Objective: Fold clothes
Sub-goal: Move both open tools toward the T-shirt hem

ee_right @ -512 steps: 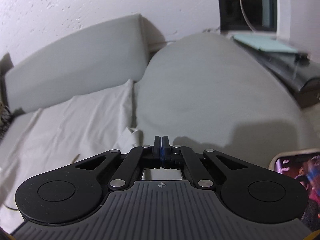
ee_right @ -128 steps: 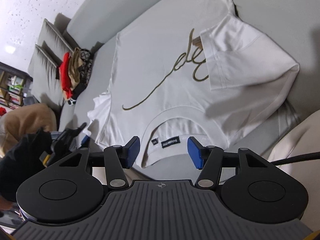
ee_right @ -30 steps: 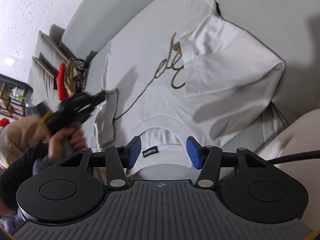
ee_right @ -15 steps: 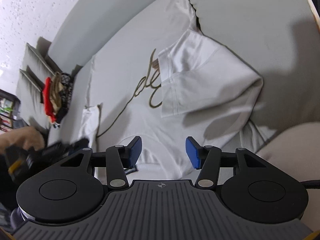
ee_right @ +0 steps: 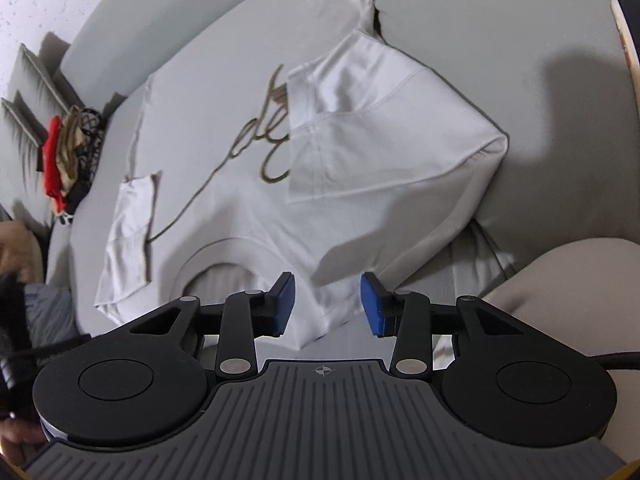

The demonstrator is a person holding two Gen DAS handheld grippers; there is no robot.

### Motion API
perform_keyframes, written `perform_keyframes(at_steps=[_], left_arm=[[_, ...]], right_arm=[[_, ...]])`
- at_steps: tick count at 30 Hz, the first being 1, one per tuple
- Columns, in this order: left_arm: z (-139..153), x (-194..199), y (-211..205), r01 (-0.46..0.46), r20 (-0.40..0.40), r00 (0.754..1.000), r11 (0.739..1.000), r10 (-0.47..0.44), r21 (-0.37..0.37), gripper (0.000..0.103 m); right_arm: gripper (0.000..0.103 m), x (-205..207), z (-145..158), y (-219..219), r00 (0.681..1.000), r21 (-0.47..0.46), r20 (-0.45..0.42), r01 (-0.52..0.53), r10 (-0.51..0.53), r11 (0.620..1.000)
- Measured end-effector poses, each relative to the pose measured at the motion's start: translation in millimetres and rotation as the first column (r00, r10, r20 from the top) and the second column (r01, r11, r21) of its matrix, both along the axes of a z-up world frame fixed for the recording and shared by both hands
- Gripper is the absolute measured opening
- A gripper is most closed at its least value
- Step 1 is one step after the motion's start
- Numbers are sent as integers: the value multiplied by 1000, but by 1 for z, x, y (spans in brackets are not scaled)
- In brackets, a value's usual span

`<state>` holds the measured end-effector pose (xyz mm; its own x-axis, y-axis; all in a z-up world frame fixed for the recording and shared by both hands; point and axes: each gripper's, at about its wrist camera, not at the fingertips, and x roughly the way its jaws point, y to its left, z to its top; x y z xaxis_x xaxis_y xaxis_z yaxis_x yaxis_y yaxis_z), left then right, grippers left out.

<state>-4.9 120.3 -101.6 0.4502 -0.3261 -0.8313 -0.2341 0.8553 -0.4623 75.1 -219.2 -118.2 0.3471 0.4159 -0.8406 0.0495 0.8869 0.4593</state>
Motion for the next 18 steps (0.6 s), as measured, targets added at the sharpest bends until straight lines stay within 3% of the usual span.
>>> perform_keyframes(at_steps=[4, 6, 8, 12, 15, 18], left_arm=[[1, 2, -14, 38, 76, 996, 998, -41, 51, 32], [-11, 8, -16, 41, 44, 998, 997, -44, 62, 35], [-18, 10, -16, 38, 20, 999, 998, -39, 49, 36], [-3, -2, -16, 66, -1, 998, 995, -66, 70, 37], [15, -8, -12, 44, 49, 998, 996, -48, 81, 48], [32, -8, -10, 8, 105, 994, 992, -22, 127, 67]], right_arm=[[45, -1, 4, 5, 999, 32, 25, -29, 28, 999], [54, 1, -2, 8, 999, 15, -4, -44, 44, 999], [52, -1, -6, 8, 998, -6, -21, -52, 52, 999], [53, -13, 5, 8, 996, -55, -69, -55, 51, 997], [64, -24, 25, 6, 999, -66, 9, -34, 35, 997], [69, -24, 42, 4, 997, -67, 70, -12, 16, 998]])
